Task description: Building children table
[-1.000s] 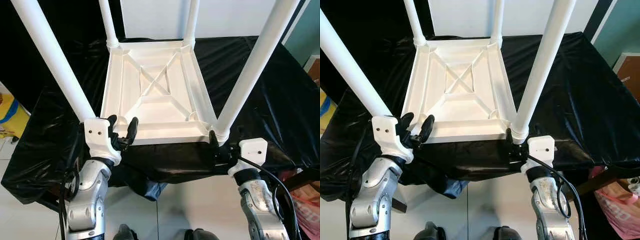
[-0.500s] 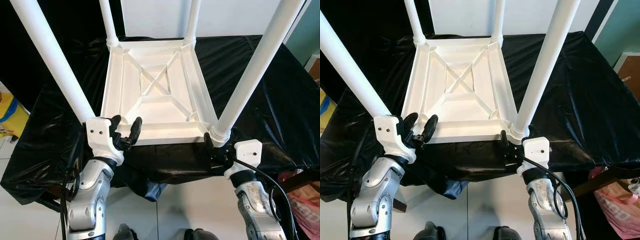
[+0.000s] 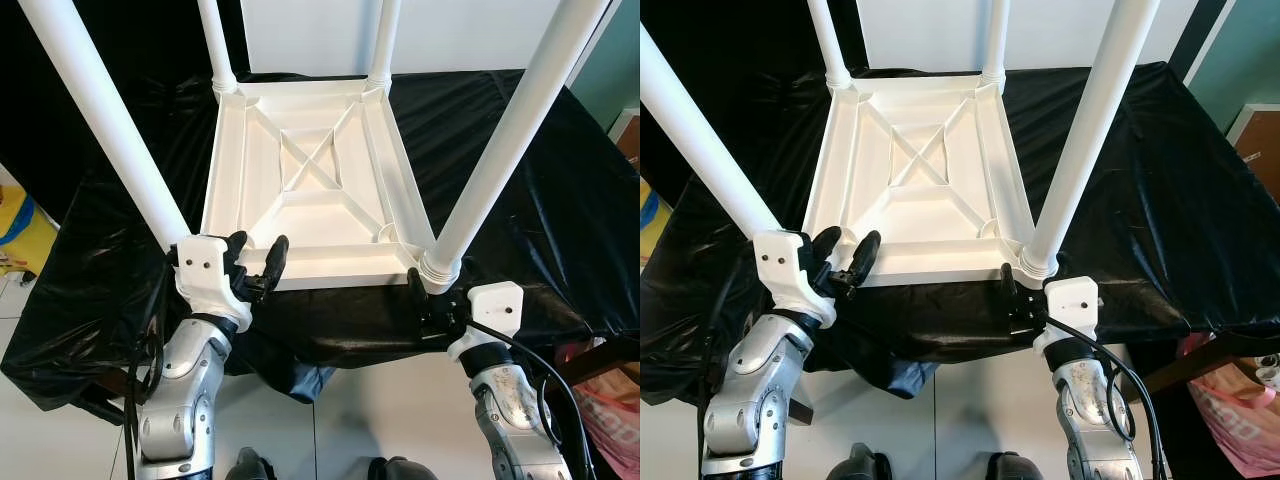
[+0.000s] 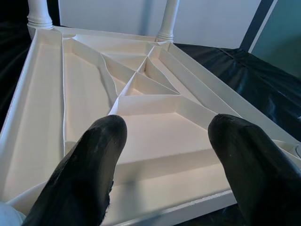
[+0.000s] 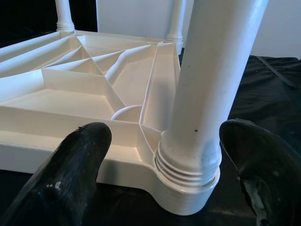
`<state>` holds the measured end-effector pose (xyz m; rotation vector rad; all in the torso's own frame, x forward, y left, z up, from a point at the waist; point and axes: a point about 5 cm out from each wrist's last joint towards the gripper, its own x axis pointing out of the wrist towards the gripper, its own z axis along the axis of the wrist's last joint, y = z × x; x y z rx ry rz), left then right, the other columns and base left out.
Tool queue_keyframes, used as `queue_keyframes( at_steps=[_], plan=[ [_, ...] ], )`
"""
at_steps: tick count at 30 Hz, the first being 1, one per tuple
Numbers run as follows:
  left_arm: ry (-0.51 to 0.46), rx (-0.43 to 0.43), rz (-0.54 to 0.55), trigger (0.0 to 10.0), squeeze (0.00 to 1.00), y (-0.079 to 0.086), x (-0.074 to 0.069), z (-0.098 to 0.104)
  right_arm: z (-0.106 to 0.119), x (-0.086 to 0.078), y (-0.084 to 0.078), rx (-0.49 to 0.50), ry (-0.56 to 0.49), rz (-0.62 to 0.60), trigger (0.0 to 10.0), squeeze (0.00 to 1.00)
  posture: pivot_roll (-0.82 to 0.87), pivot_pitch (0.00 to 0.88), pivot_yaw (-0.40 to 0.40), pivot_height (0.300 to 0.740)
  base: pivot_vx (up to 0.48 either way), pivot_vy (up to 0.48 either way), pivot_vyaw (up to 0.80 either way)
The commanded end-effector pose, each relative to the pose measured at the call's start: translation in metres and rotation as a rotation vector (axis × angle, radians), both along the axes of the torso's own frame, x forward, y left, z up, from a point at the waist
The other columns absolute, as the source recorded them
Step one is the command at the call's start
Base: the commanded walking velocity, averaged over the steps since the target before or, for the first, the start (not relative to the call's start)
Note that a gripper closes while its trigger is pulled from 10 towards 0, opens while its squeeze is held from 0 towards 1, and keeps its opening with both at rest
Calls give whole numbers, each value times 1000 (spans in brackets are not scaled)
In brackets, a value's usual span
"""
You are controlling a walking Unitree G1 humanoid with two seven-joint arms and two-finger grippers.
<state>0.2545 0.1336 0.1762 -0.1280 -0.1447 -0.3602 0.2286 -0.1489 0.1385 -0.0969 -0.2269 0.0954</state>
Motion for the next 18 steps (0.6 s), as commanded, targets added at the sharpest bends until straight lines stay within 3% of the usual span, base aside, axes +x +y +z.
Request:
queue_keyframes(
  at_steps=[1, 18],
  plan=[
    [25, -64, 83, 10000, 0, -3, 1, 0, -3, -1, 0, -6, 14, -4, 10000, 0, 0, 133, -14, 740, 0, 0, 0],
    [32, -59, 77, 10000, 0, -4, 0, -1, -5, -1, 1, -7, 18, 3, 10000, 0, 4, 120, -14, 740, -224, 0, 0]
  ],
)
